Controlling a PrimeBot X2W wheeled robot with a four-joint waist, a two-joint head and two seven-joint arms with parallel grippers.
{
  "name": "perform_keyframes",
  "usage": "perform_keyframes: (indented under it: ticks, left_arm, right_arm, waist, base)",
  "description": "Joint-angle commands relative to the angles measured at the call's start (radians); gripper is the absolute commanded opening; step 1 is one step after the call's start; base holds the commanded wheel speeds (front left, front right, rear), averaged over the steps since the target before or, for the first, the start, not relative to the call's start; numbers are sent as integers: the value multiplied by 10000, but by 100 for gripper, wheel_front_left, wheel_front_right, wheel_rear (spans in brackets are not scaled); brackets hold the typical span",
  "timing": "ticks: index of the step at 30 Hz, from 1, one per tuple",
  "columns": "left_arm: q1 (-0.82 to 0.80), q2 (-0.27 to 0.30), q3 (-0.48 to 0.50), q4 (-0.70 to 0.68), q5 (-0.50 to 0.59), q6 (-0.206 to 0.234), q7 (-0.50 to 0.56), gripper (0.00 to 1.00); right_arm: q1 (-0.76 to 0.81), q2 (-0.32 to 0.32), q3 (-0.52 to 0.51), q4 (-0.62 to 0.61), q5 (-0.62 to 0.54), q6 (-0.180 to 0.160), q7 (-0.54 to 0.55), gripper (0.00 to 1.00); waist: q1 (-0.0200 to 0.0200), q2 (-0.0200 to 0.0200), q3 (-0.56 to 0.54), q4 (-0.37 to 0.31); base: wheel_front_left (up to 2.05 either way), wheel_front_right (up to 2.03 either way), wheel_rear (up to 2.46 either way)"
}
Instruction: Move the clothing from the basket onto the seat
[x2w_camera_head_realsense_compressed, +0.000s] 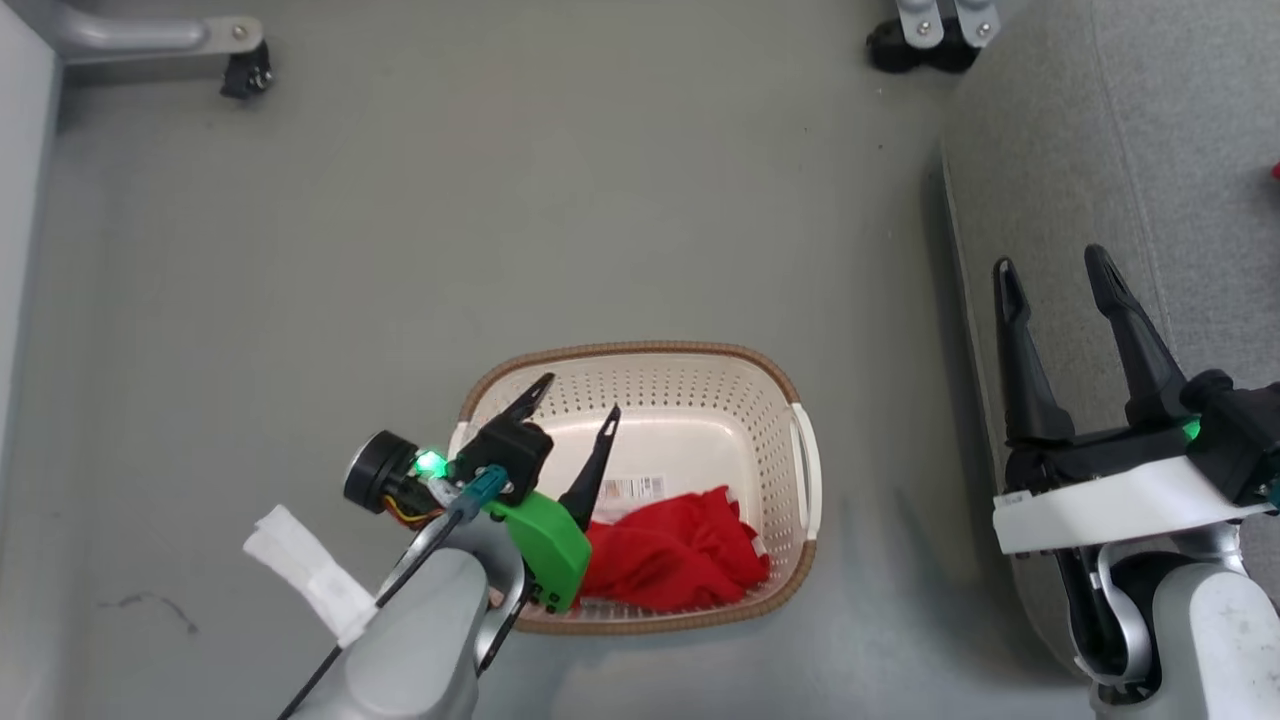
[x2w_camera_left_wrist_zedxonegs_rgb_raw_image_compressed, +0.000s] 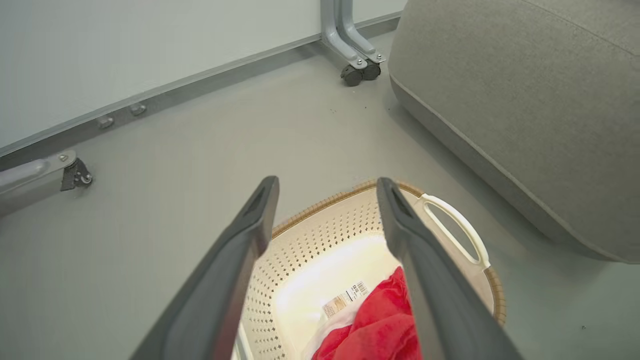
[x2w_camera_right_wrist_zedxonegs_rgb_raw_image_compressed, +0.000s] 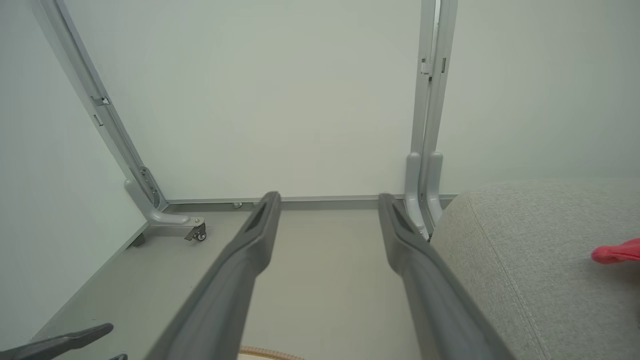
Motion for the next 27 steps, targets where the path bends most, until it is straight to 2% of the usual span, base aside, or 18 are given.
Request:
perform_keyframes:
  ticks: [1, 7, 13, 21, 27]
  left_arm:
    - [-468, 16, -456, 286, -282, -36, 76, 100]
    - [-1496, 49, -2599, 1446, -1440, -38, 681, 100]
    - [-2143, 504, -4168, 2269, -2612, -39, 1357, 100]
    - [-2823, 1157, -5814, 2903, -3415, -40, 1812, 100]
    - [-3210, 1574, -6661, 3207, -3951, -41, 2146, 100]
  right_arm:
    - [-277, -1, 15, 0, 42, -3, -125, 100]
    - [-763, -3, 161, 258, 218, -3, -535, 100]
    - [-1097, 0, 320, 586, 429, -3, -948, 100]
    - [-1511, 2, 653, 1071, 828, -3, -1537, 100]
    - [-1752, 0, 877, 1515, 1195, -3, -1925, 100]
  waist:
    - [-1, -1, 1591, -657]
    - [-1, -1, 2608, -1132]
    - [-1, -1, 3266, -1560]
    - [-1, -1, 4059, -2177]
    - [-1, -1, 4490, -2643]
  base:
    - [0, 0, 0]
    - [0, 0, 0]
    - [0, 0, 0]
    - [0, 0, 0]
    - [0, 0, 0]
